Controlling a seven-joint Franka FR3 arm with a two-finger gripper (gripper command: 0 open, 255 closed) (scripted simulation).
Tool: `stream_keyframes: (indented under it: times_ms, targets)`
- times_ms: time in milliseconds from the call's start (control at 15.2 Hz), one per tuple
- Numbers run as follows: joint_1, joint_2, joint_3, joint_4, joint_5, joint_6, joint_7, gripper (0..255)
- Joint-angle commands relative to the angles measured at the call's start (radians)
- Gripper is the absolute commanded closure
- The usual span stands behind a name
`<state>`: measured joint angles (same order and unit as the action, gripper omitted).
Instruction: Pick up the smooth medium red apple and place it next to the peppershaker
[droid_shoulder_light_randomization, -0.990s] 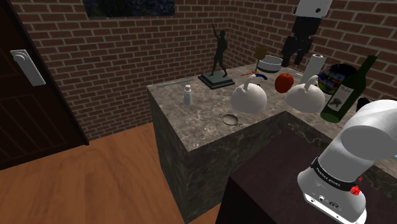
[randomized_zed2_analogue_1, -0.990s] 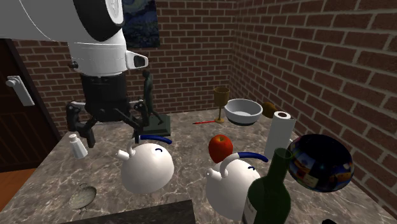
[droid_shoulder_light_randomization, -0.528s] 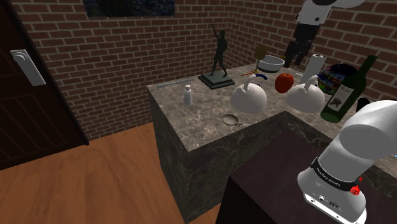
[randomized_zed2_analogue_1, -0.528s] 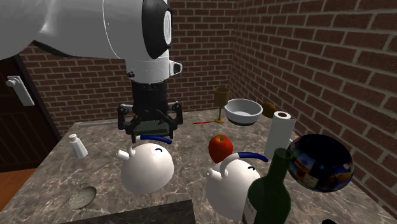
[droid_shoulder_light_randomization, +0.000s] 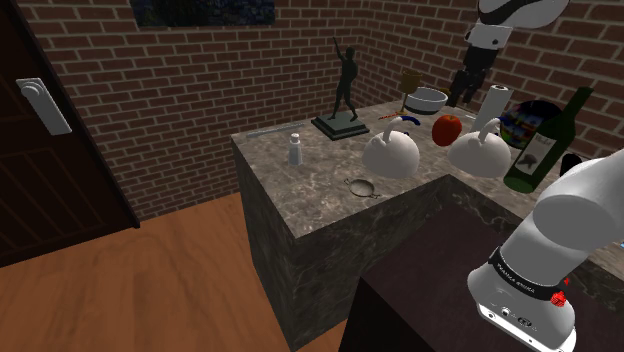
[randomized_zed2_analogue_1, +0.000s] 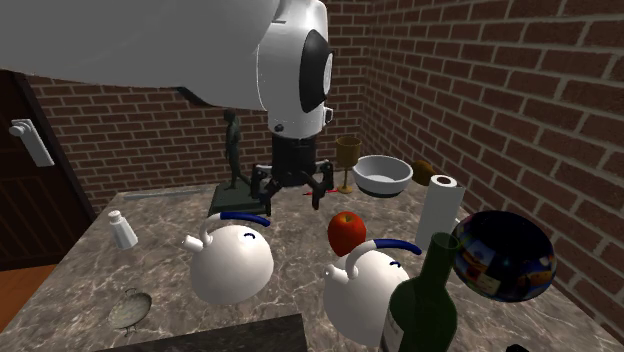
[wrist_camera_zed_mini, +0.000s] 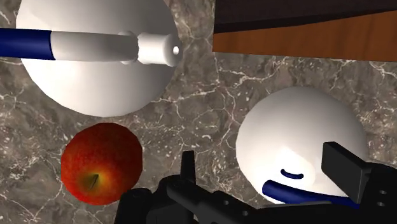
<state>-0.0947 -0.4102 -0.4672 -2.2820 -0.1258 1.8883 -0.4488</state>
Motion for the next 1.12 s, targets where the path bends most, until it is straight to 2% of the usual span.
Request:
stream_keyframes:
  times_ms: [0, 330, 528, 726, 1056]
  targets:
    - [0.0, 0.056, -0.042, 0.029, 0.009, 0.037, -0.056, 0]
    - [0.006, 0.232, -0.143, 0.141, 0.084, 0.108, -0.207, 0]
    - [0.001, 0.354, -0.193, 0.224, 0.162, 0.136, -0.311, 0]
    - [-0.025, 0.485, -0.225, 0.321, 0.261, 0.146, -0.418, 0]
    - [-0.032, 0.513, -0.219, 0.293, 0.284, 0.195, -0.436, 0]
